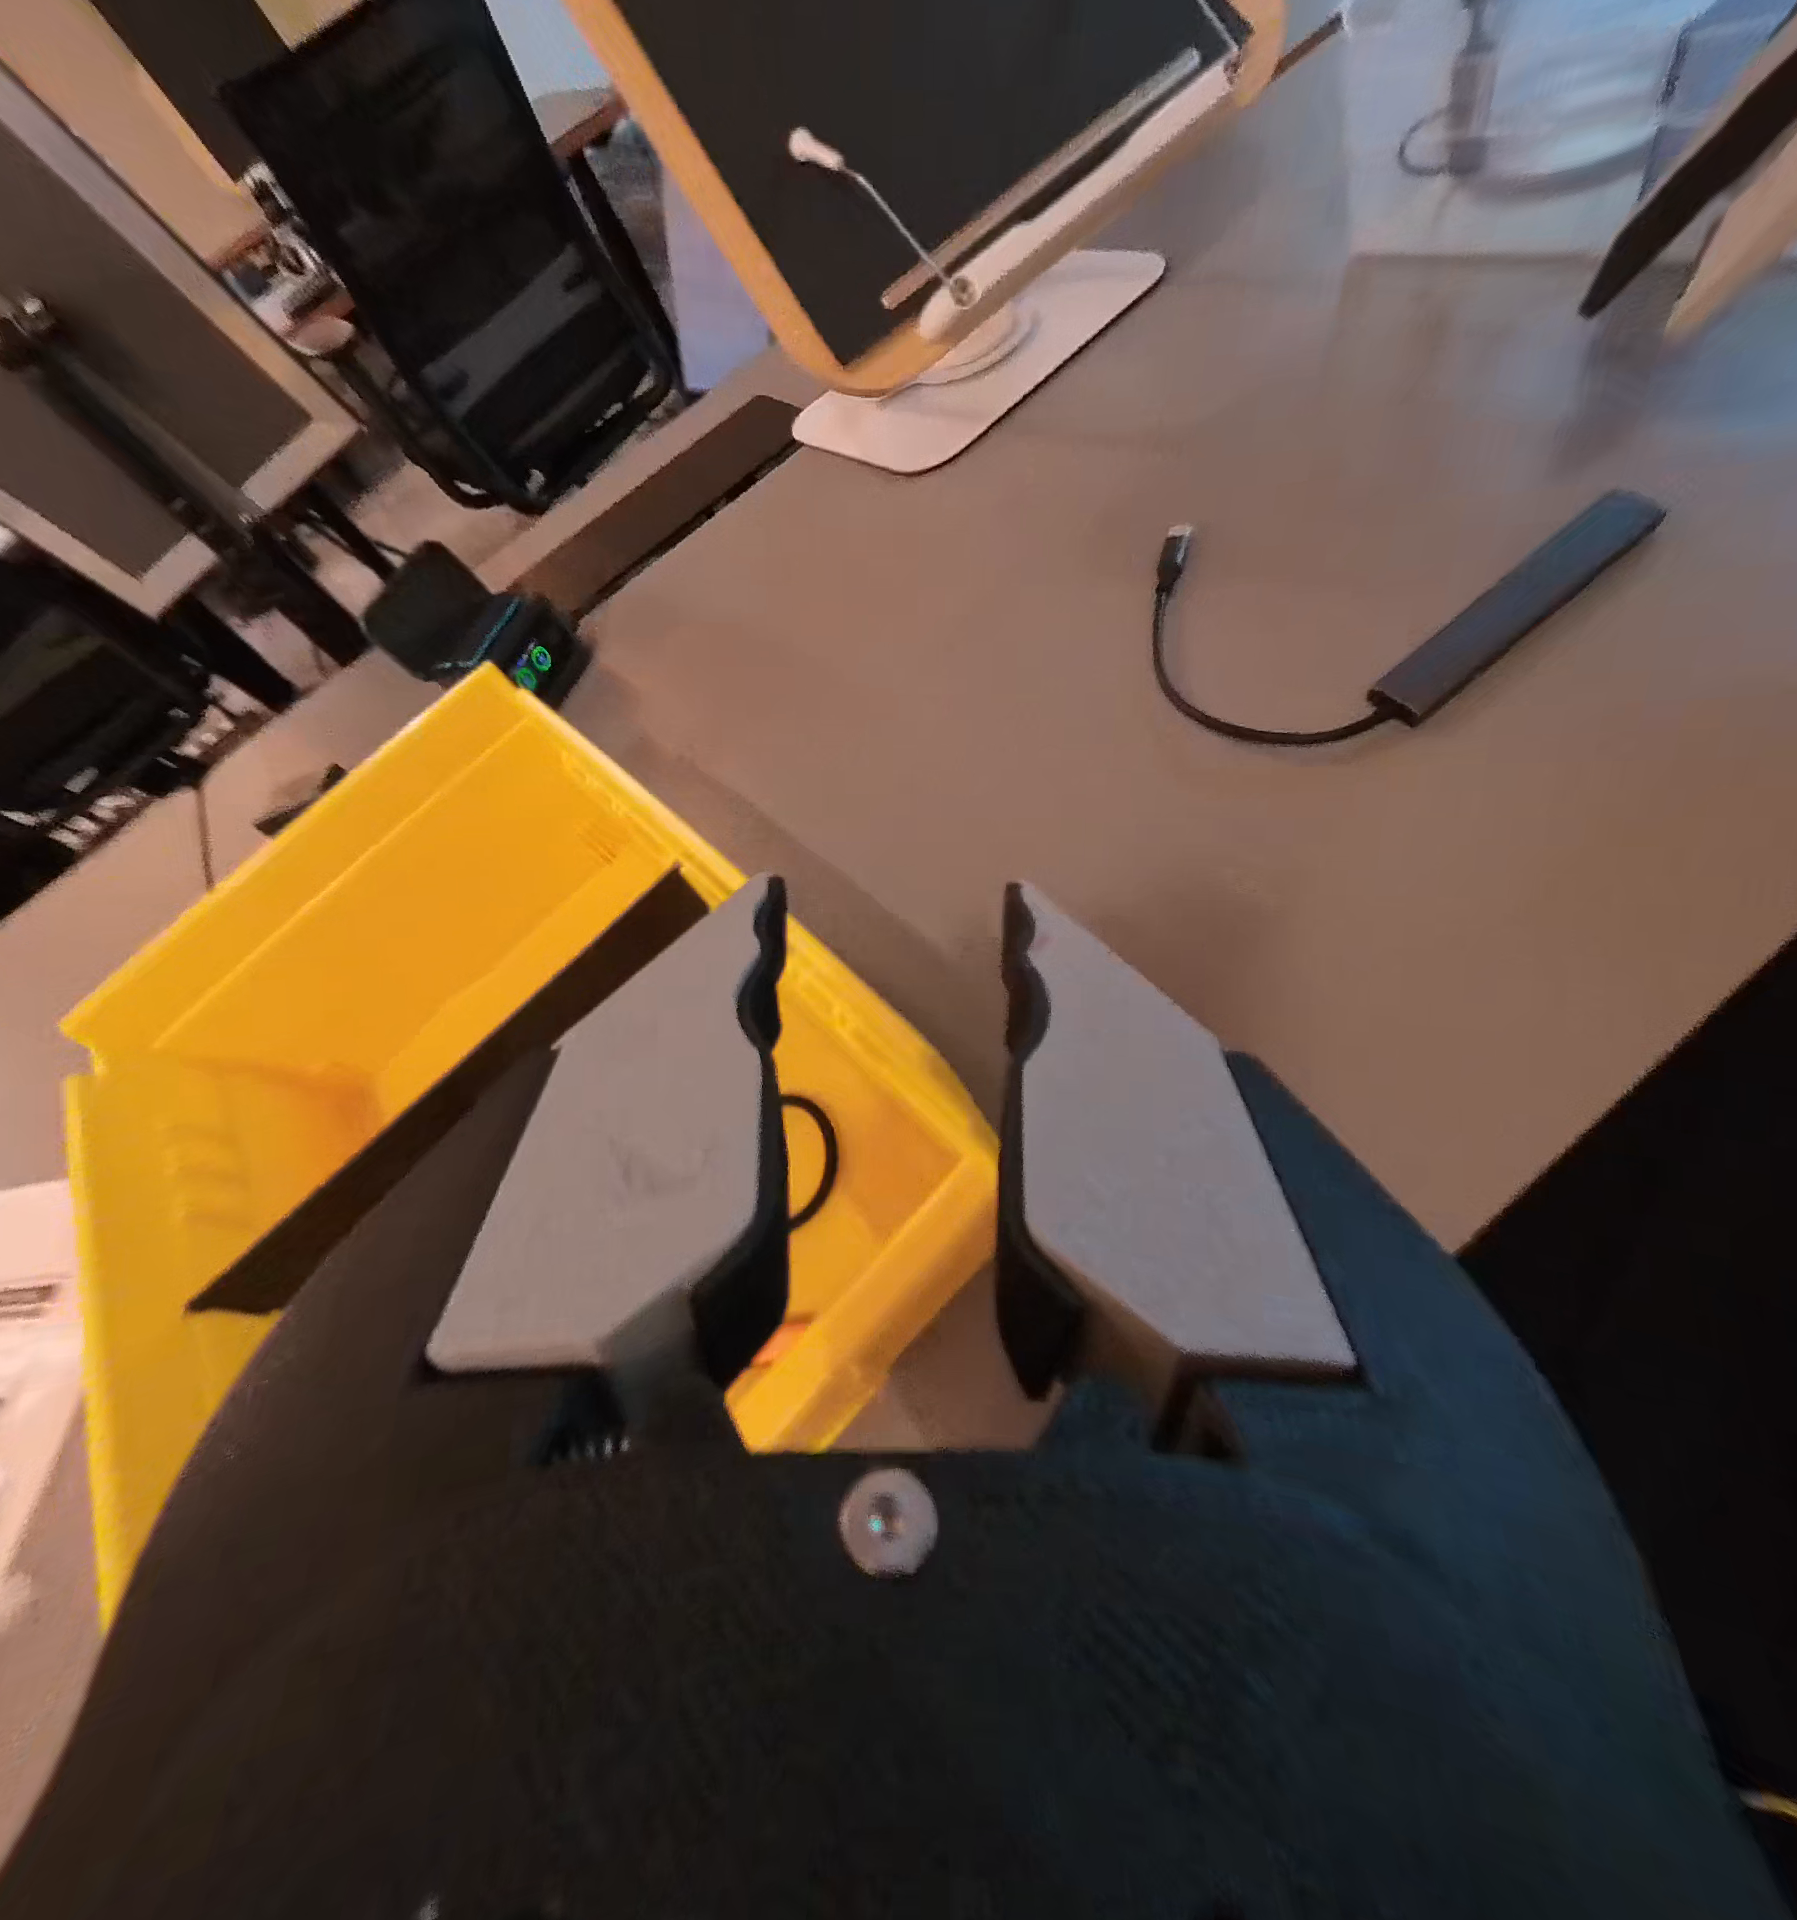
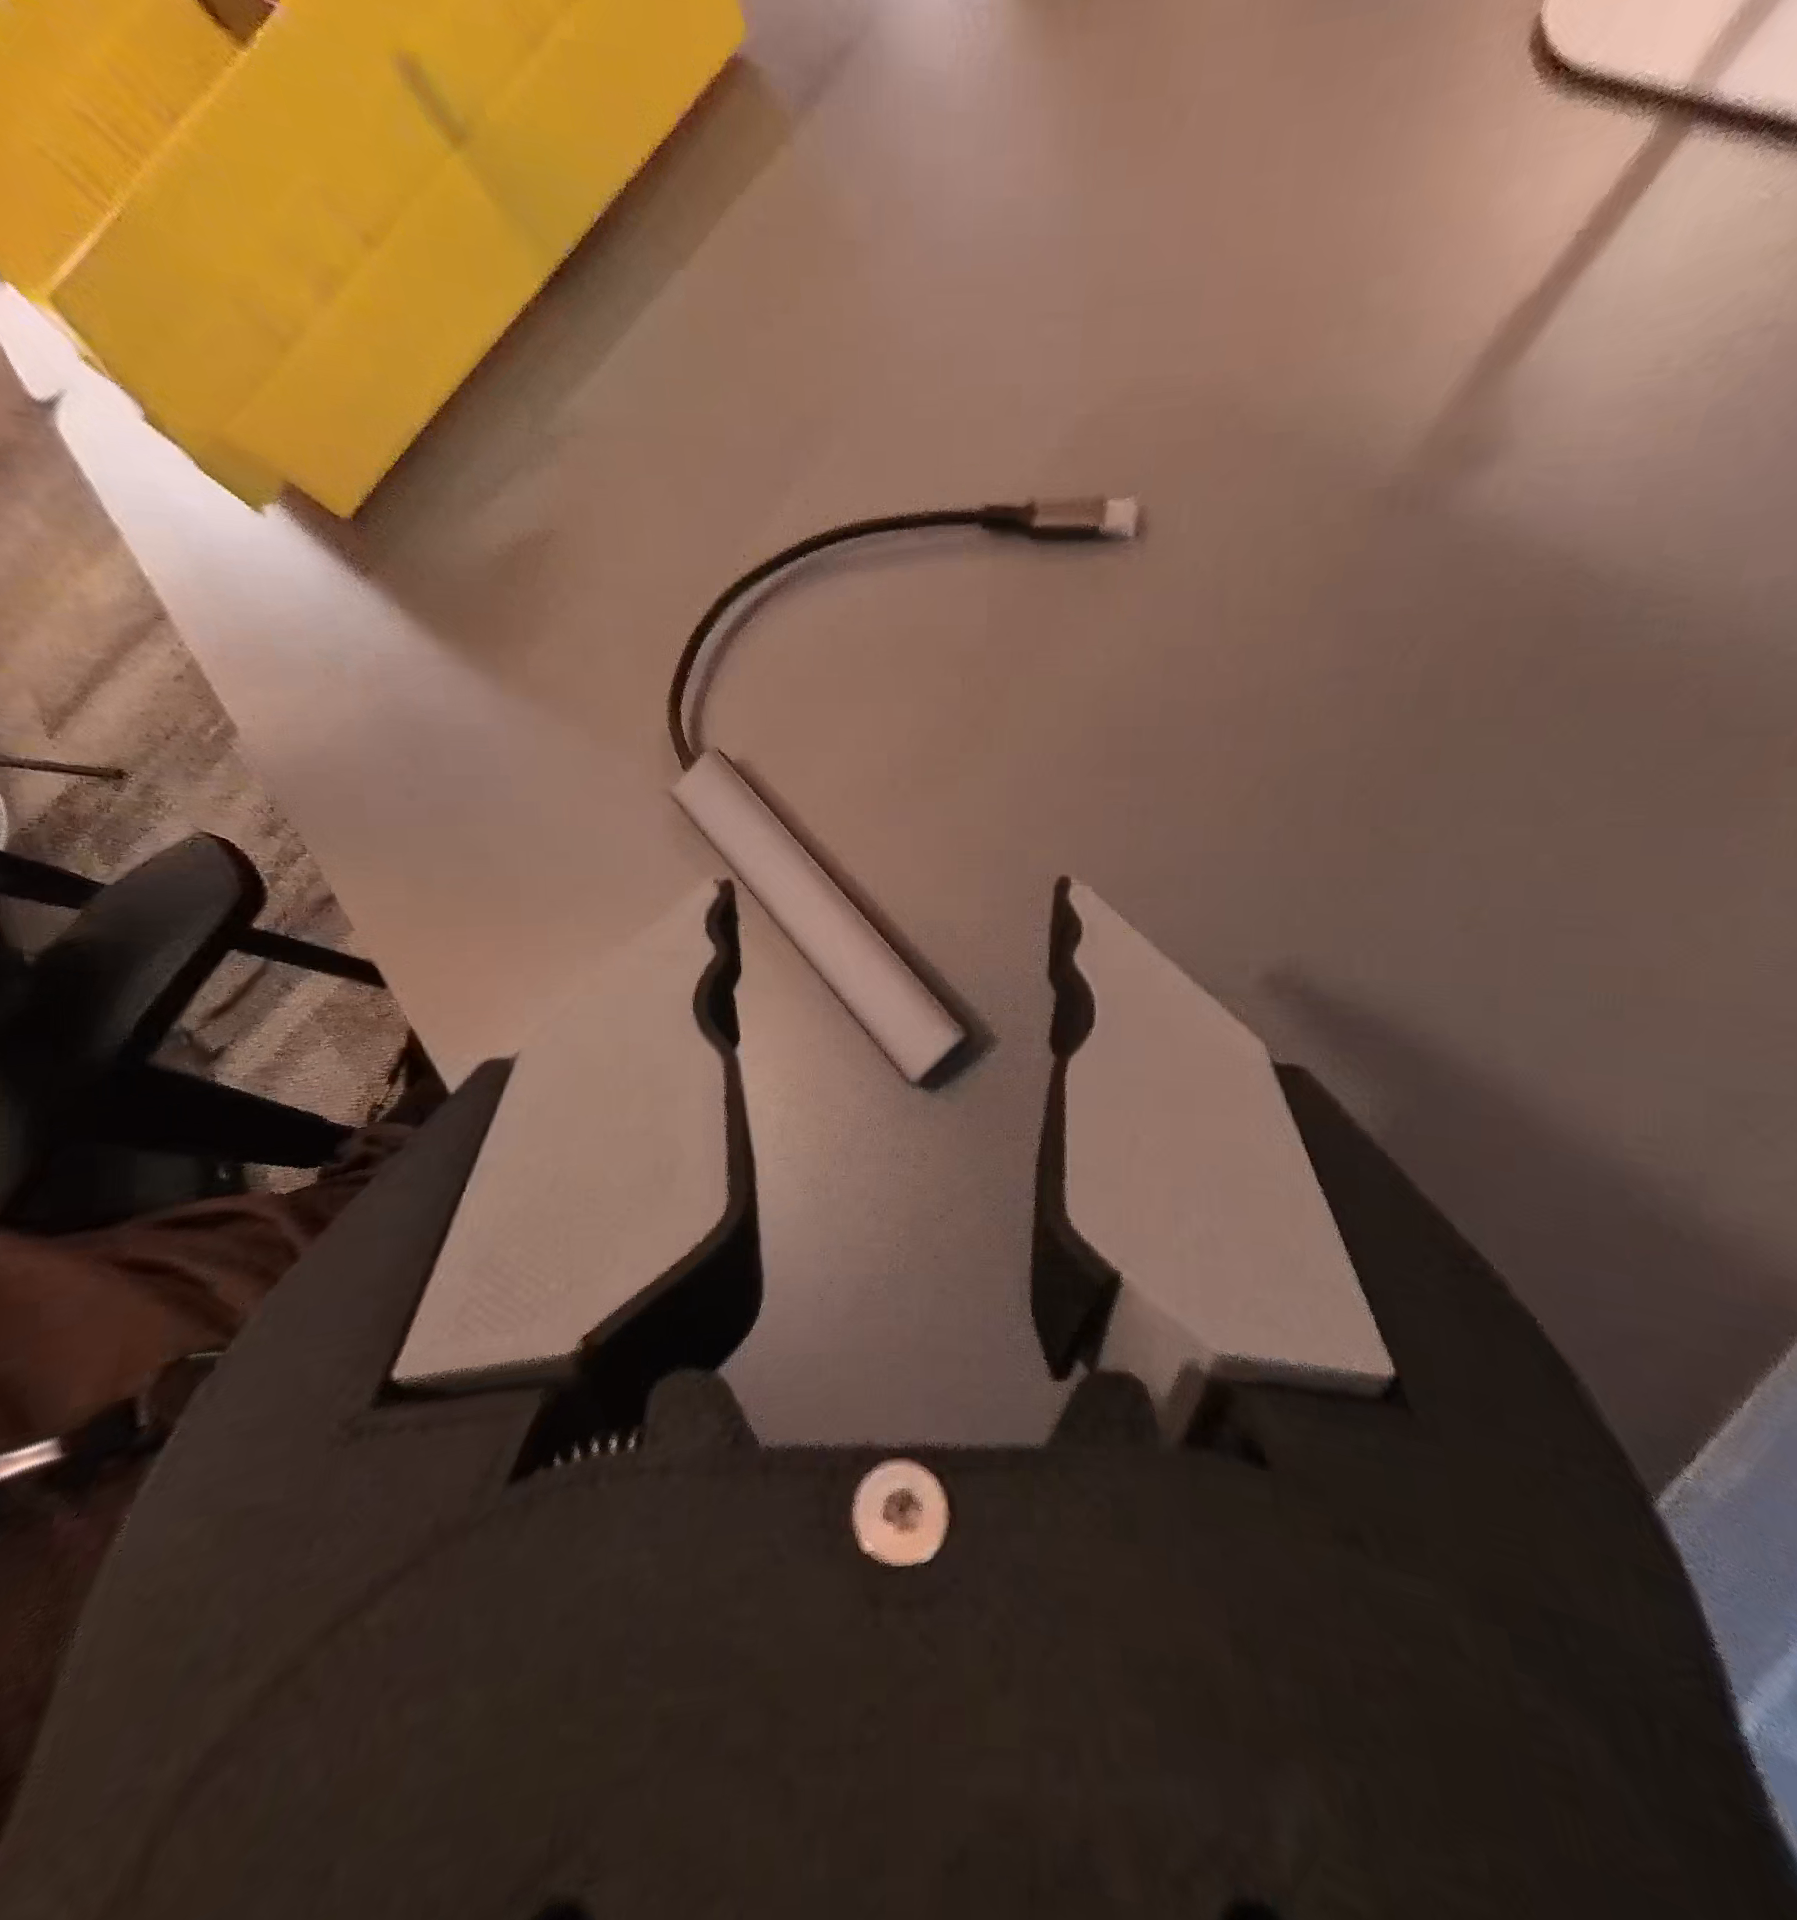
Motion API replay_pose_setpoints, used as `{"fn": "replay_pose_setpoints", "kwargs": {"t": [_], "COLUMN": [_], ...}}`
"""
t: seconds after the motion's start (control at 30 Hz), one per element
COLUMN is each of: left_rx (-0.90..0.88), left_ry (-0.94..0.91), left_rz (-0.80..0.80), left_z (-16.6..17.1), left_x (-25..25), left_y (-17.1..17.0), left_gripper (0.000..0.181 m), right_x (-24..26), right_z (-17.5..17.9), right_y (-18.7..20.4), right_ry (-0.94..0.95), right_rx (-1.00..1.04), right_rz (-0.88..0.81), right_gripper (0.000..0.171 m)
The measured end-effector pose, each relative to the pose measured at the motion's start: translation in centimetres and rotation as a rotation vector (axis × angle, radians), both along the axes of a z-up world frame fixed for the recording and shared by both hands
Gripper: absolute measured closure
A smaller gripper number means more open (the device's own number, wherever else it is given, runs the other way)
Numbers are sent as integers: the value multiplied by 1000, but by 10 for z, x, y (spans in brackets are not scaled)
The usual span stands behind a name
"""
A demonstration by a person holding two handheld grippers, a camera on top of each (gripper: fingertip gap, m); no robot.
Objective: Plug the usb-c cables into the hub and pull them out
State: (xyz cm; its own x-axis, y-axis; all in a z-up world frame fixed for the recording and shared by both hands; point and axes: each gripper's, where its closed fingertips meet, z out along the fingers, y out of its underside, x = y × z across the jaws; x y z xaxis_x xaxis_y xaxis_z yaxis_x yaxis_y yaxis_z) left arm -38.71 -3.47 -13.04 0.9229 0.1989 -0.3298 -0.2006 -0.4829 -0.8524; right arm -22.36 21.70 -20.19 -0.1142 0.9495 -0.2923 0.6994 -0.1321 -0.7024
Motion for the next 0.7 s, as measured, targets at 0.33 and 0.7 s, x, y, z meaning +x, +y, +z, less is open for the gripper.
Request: {"fn": "replay_pose_setpoints", "kwargs": {"t": [0.33,0.7], "left_rx": [28,-456], "left_ry": [-106,-291], "left_rz": [306,450], "left_z": [-5,-85], "left_x": [-60,-124], "left_y": [-66,-97], "left_gripper": [142,134], "right_x": [-38,-29], "right_z": [-21,-36], "right_y": [-14,13], "right_ry": [200,257], "right_rx": [336,384], "right_rz": [65,32], "right_gripper": [110,118]}}
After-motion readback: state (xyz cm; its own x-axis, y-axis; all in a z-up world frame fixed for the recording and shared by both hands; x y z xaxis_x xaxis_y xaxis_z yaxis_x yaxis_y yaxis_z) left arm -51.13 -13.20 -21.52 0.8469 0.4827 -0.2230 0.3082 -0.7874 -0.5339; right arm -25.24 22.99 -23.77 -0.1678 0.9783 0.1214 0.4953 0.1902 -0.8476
